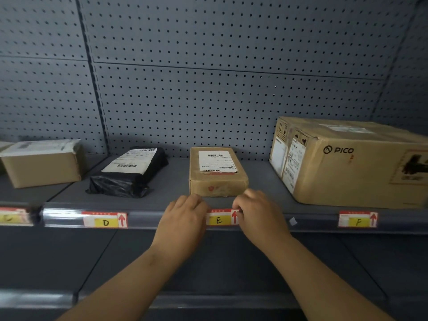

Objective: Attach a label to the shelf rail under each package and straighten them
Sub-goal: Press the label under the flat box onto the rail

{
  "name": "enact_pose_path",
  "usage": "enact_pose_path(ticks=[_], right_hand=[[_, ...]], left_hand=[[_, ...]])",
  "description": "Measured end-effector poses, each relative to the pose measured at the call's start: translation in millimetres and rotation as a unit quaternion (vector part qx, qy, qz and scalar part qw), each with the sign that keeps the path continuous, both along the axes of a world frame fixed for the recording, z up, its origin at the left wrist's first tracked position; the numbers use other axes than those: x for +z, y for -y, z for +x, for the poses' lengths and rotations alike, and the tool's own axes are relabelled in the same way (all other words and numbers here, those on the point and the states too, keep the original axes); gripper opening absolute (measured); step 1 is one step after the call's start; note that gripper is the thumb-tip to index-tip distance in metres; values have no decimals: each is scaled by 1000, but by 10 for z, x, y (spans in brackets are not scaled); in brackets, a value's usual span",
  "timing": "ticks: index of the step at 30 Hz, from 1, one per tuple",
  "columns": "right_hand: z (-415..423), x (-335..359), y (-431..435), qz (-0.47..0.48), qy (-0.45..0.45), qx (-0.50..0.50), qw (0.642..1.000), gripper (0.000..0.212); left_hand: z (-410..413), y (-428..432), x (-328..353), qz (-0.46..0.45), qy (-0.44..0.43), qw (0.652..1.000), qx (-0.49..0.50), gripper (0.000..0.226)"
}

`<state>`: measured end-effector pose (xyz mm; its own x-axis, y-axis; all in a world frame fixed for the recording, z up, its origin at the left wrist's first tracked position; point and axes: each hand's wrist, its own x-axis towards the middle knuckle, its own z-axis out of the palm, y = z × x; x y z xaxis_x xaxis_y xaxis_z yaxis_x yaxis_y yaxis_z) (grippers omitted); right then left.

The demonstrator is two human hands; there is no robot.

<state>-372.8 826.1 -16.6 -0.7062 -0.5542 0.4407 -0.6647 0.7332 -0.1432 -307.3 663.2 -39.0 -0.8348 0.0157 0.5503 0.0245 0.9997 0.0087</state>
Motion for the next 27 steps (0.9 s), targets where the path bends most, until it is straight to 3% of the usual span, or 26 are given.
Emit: enact_pose_path(ticks=[27], right_hand=[[81,-179,115,20,-46,-58,997,12]], left_hand=[[10,52,-47,-36,-14,999,-3,18]])
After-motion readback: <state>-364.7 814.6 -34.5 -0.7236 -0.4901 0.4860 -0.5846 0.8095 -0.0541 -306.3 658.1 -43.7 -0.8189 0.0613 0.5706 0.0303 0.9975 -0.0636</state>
